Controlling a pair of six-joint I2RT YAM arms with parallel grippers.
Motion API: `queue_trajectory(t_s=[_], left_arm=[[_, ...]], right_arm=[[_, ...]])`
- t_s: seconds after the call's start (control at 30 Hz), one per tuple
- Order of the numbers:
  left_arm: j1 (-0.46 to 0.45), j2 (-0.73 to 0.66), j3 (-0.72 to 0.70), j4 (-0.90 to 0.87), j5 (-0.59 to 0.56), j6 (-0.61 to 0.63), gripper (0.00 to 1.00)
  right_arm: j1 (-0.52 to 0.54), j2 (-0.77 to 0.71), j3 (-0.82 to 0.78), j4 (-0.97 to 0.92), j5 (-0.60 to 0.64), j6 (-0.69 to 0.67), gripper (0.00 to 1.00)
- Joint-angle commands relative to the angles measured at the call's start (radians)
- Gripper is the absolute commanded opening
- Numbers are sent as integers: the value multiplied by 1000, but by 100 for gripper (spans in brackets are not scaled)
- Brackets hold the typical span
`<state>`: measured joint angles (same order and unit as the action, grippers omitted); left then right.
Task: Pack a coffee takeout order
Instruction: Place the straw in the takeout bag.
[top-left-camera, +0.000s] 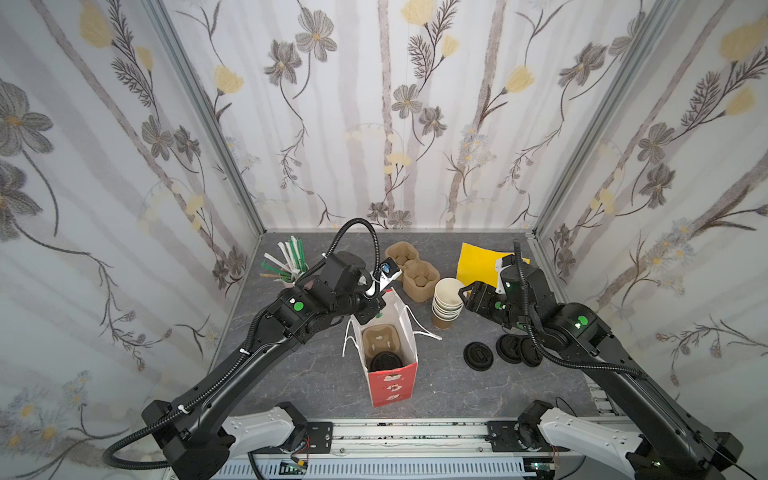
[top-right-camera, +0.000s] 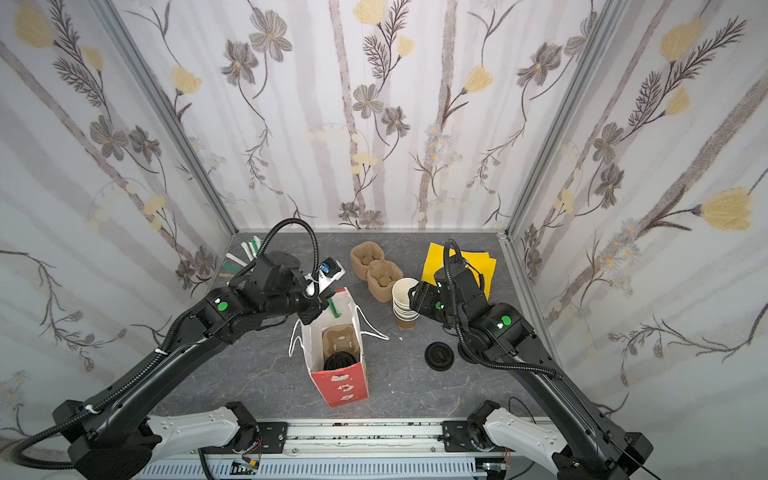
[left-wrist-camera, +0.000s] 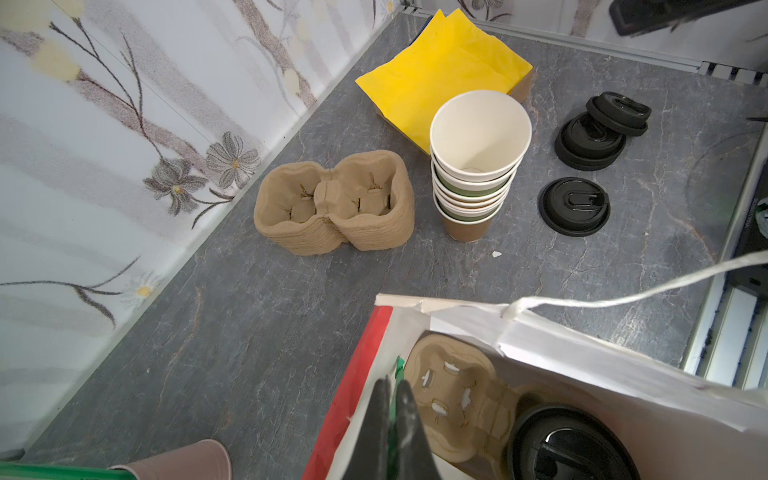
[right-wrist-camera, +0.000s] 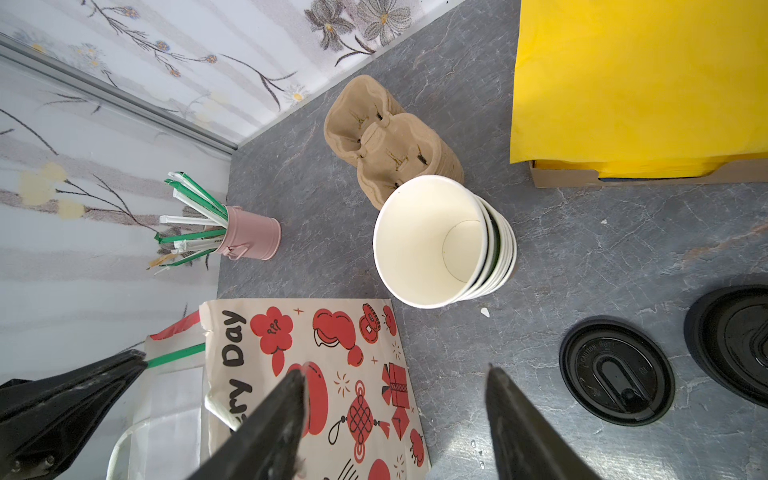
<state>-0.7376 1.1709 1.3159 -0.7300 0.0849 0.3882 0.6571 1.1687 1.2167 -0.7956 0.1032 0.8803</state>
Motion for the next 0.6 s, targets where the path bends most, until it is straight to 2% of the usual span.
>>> queue_trajectory(t_s=[0.0, 0.17, 0.57], left_arm=[[0, -18, -28, -19, -54, -1, 0], [0, -34, -83, -50, -145, 26, 0], [0, -10, -137, -39, -104, 37, 0]], right_arm=[[-1, 2, -2, 38, 0, -1, 69], [1, 2, -5, 37, -4, -1, 69], [0, -12, -17, 39, 1, 6, 69]])
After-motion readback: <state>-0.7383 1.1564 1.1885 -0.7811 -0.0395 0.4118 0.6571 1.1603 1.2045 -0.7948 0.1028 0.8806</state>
